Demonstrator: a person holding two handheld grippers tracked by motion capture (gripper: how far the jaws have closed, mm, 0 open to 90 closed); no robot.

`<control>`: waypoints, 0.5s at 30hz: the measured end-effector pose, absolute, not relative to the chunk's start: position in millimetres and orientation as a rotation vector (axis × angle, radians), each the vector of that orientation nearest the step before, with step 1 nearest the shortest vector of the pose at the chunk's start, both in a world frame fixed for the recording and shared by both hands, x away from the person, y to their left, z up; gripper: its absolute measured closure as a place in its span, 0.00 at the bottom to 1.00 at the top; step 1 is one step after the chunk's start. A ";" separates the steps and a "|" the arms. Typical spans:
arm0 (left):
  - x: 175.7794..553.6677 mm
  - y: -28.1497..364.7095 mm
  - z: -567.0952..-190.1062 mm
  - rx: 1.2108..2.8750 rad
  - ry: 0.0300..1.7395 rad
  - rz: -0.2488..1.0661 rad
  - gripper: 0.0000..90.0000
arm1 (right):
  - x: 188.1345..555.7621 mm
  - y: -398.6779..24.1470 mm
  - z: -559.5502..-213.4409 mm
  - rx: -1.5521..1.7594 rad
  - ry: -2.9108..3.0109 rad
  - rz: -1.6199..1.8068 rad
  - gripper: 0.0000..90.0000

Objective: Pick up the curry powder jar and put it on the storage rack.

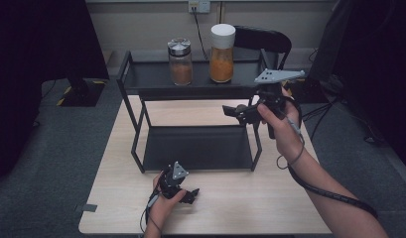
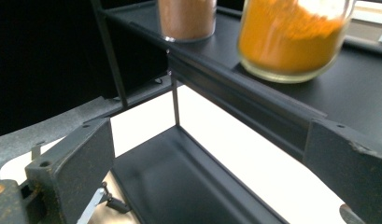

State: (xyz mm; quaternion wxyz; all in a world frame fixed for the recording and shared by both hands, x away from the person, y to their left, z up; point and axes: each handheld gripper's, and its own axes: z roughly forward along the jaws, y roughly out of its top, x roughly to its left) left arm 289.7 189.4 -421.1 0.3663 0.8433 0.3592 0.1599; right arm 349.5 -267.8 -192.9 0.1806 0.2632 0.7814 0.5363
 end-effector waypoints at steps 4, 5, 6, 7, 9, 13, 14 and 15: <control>289.7 189.4 -421.1 2.167 0.923 0.411 0.00 | 349.2 -270.1 -203.4 0.735 2.231 1.524 0.01; 289.7 189.5 -421.1 2.167 0.923 0.411 0.00 | 348.8 -270.6 -206.3 0.734 2.234 1.527 0.01; 289.7 189.5 -421.1 2.168 0.923 0.411 0.00 | 348.8 -270.8 -208.8 0.735 2.240 1.528 0.01; 289.7 189.5 -421.1 2.167 0.923 0.411 0.00 | 348.7 -271.2 -211.7 0.736 2.244 1.531 0.01; 289.8 189.5 -421.0 2.168 0.923 0.410 0.00 | 348.1 -271.8 -217.0 0.736 2.251 1.530 0.01; 289.9 189.6 -421.0 2.168 0.923 0.409 0.00 | 348.3 -272.9 -227.6 0.738 2.267 1.529 0.01; 290.1 189.6 -420.7 2.171 0.922 0.408 0.00 | 348.6 -273.5 -230.3 0.741 2.271 1.533 0.01; 290.2 189.6 -420.8 2.171 0.922 0.408 0.00 | 348.7 -274.0 -233.0 0.739 2.273 1.537 0.01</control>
